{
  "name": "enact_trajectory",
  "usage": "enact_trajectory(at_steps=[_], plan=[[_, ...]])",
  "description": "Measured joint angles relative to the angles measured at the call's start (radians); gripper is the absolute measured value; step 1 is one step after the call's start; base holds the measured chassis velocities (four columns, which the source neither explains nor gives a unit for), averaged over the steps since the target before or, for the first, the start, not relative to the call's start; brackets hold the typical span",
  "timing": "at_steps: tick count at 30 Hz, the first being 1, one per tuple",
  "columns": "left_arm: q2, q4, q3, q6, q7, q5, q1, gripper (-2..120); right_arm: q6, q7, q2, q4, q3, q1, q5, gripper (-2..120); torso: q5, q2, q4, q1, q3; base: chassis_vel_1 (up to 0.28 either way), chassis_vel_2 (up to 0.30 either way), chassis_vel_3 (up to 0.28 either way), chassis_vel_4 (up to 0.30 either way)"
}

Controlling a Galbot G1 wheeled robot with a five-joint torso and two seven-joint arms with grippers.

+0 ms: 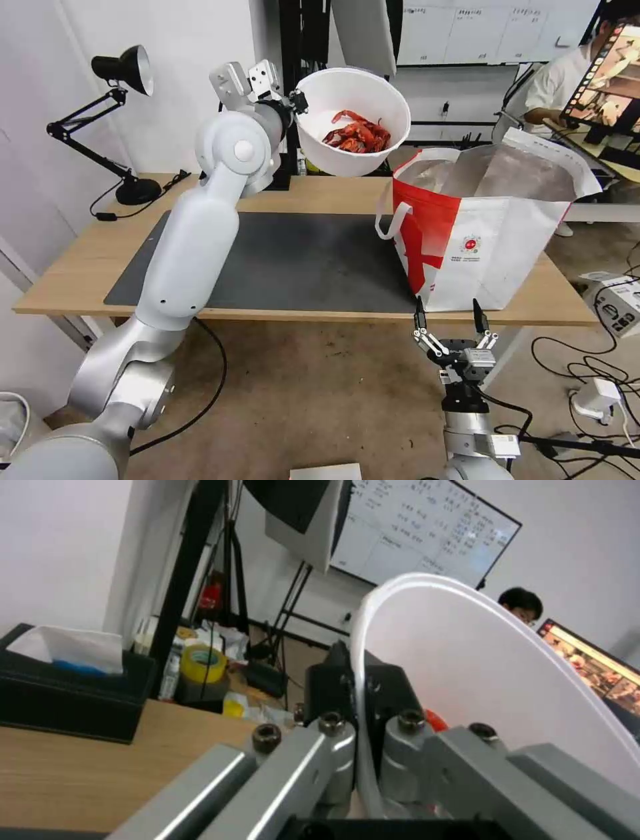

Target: Pick up the trash from the table and place it into the takeout bag.

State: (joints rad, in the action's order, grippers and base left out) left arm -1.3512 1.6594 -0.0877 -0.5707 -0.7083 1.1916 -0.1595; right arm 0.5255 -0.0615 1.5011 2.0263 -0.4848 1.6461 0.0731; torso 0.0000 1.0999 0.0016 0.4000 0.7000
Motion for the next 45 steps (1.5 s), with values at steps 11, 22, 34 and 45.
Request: enact_trajectory(at_steps=[11,22,34,45], plan=[[-0.06,-0.036,0.048,0.014,0.004,-0.019,0.038,0,0.005,0.0,0.014,0.012,-0.002,0.011,0.0,100,-0.0004,0.0,-0.0013,0.0,0.0,0.003,-0.002,0.0,-0.02],[-0.066,-0.042,0.051,0.017,0.006,-0.018,0.041,0,0.003,0.0,0.015,0.011,0.001,0.006,-0.002,100,0.0,0.0,-0.0015,0.0,0.0,0.0,0.0,0.0,0.0],[-0.085,-0.05,0.082,0.04,0.012,-0.015,0.049,0,0.001,0.0,0.015,0.014,-0.002,0.007,-0.002,100,0.0,0.0,-0.0015,0.0,0.0,0.0,0.0,0.0,0.0],[-0.112,-0.063,0.106,0.048,0.024,-0.014,0.077,0,0.001,0.0,0.014,0.016,-0.004,0.008,-0.001,100,0.0,0.0,-0.0016,0.0,0.0,0.0,0.0,0.0,0.0]])
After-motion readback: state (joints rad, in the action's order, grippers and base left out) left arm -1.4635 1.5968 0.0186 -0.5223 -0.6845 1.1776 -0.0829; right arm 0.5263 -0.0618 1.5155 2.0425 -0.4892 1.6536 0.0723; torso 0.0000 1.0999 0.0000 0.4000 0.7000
